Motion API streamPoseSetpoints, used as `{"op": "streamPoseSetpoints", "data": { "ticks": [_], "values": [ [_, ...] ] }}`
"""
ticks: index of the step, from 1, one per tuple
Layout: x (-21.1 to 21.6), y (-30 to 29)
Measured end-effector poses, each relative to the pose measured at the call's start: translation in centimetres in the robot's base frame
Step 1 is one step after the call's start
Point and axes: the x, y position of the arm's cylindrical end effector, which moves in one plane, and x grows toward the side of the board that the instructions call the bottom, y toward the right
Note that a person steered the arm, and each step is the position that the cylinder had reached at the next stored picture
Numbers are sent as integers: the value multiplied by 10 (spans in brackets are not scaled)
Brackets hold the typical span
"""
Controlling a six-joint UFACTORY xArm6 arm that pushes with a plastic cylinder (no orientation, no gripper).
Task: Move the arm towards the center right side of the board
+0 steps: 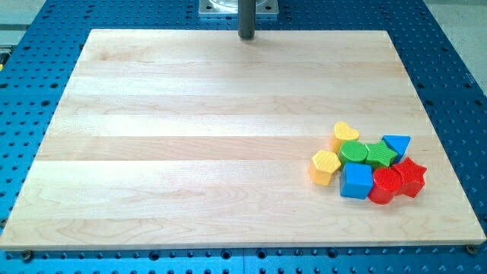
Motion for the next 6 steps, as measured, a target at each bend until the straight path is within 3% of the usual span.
{"op": "streamPoseSetpoints", "data": {
  "ticks": [6],
  "values": [
    [6,0]
  ]
}}
